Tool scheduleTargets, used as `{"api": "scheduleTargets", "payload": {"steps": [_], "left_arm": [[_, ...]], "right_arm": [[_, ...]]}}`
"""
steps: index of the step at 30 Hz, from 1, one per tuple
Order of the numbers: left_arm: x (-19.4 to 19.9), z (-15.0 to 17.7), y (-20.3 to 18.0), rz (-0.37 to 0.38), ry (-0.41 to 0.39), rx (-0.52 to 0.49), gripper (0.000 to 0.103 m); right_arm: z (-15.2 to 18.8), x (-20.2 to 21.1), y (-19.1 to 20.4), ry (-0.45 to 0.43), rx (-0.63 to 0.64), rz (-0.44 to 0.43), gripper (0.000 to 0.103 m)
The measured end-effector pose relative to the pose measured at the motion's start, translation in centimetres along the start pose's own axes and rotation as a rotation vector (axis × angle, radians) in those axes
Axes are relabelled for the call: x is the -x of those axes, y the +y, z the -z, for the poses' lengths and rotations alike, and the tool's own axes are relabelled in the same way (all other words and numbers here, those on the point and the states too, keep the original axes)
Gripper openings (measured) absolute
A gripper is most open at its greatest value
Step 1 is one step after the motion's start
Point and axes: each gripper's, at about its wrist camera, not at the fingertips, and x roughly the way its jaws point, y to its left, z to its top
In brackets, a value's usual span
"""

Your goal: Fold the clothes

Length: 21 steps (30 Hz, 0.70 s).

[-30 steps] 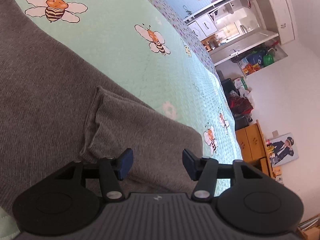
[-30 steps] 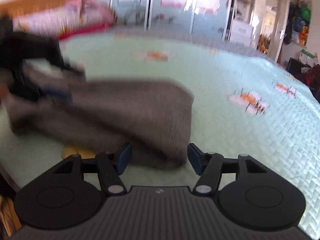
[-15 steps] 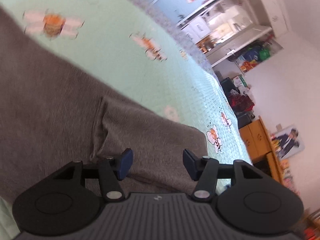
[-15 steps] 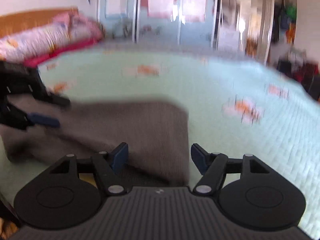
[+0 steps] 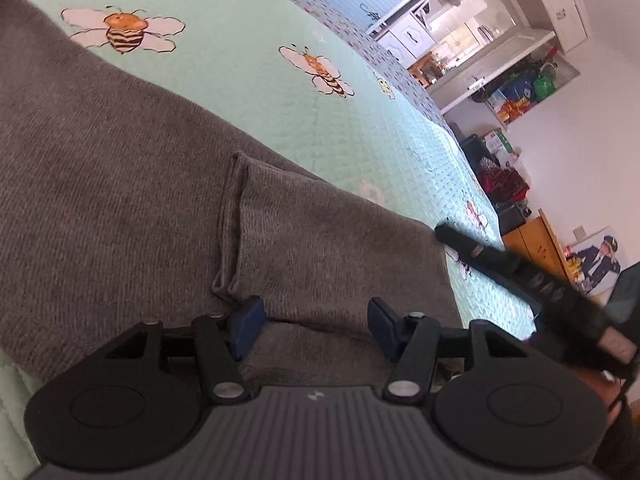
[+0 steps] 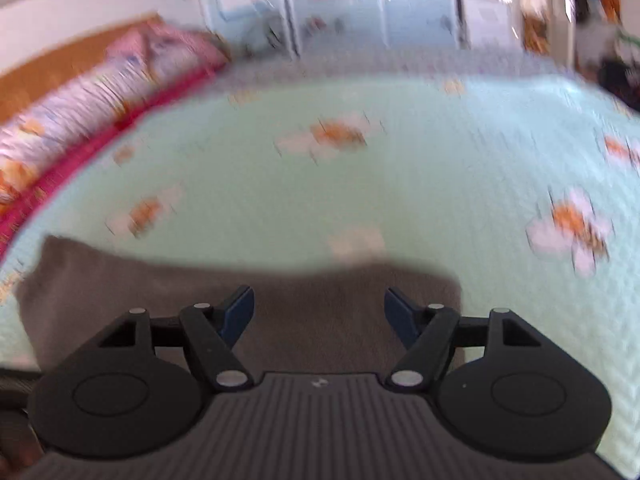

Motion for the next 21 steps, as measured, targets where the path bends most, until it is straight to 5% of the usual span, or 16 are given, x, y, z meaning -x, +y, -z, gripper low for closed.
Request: {"api": "scheduleTargets", "payload": {"steps": [2,5,7,11,15,17,21], "left_arm": [[0.8,-0.5,0.0,0.019,-0.010,0.025,0.060],[3.1,-1.1,0.5,0.001,-0.039,0.039,0.061],[4.9,-1.6,1.5,-0.037,-0.074,0.036,0.062],[6.7,-2.4,3.8,-0.182,-0.115,0.061,0.064],[7.2,-3.8,4.3,-0.327,-0.147,0.006,0.065],[6.0,-4.5,4.8,-0.434,-0.088,-0.066,0.067],[5.6,-3.8,4.7,-0.458,-0.059,-0.139,0.067]], "right_arm": [[0.0,-1.3,0.5,0.024,0.056,0.020,0.083],[1.4,-4.8,-0.9,0.181,0.080,0.090,0.081],[1.3,-2.9,-0.7,0.118,0.038,0.115,0.082],[1.2,0.0,2.4,0.027,0.027,0.062,0.082],[1.3,-2.1,6.3,0.091,0.060,0.039,0.082],[2.0,-3.8,7.3,0.169,0.066,0.055,0.082],[4.0,-3.5,9.1,0.194,0.143,0.117,0.083]]}}
